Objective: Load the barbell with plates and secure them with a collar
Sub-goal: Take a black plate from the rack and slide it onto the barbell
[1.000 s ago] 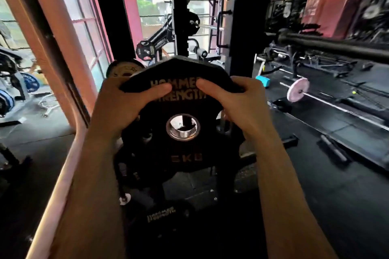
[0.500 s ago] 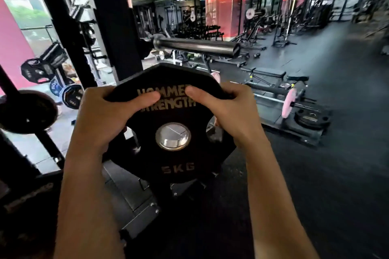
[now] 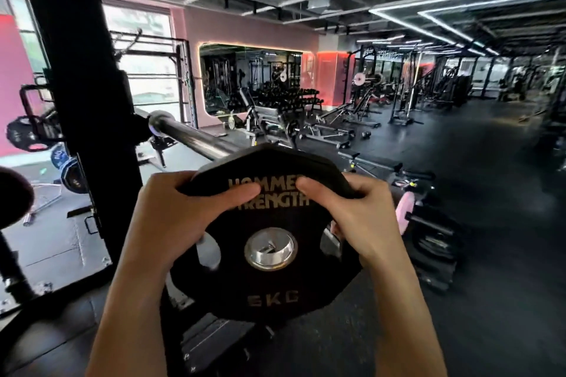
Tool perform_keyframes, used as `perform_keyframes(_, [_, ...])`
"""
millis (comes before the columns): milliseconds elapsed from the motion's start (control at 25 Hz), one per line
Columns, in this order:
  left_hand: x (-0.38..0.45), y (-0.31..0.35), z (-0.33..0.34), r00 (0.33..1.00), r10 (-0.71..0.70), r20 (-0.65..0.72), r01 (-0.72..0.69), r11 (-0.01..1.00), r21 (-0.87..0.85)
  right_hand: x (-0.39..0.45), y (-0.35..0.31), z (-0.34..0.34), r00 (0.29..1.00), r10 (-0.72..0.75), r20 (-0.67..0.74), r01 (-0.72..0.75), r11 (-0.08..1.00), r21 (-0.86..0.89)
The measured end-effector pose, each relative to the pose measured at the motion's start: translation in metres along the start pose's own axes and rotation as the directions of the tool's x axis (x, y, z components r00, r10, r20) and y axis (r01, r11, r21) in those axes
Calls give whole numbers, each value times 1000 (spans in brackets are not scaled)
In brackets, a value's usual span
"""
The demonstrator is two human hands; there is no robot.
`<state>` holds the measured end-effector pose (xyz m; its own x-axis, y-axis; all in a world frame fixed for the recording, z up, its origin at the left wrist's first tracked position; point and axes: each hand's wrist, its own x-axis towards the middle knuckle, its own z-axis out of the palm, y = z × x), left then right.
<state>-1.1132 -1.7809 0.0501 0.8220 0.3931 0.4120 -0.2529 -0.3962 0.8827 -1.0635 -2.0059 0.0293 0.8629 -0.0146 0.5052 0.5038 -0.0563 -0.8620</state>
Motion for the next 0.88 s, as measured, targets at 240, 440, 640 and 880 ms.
perform_keyframes(240, [58, 10, 13, 989, 72, -131, -74, 997, -5, 88, 20, 23, 995, -30, 93, 18, 992, 128])
perform_keyframes(440, [91, 7, 17, 971, 85, -226, -86, 996, 4, 148, 33, 49, 982, -100, 158, 79, 988, 133])
perform_keyframes(640, [102, 9, 21, 941, 47, -335, -34, 998, 45, 185, 46, 71, 945, -110, 309, 57, 983, 174])
perform_keyframes(880, [104, 7, 39, 890, -29, -454, 69, 995, 73, 211, 58, 77, 896, -73, 437, -13, 981, 192])
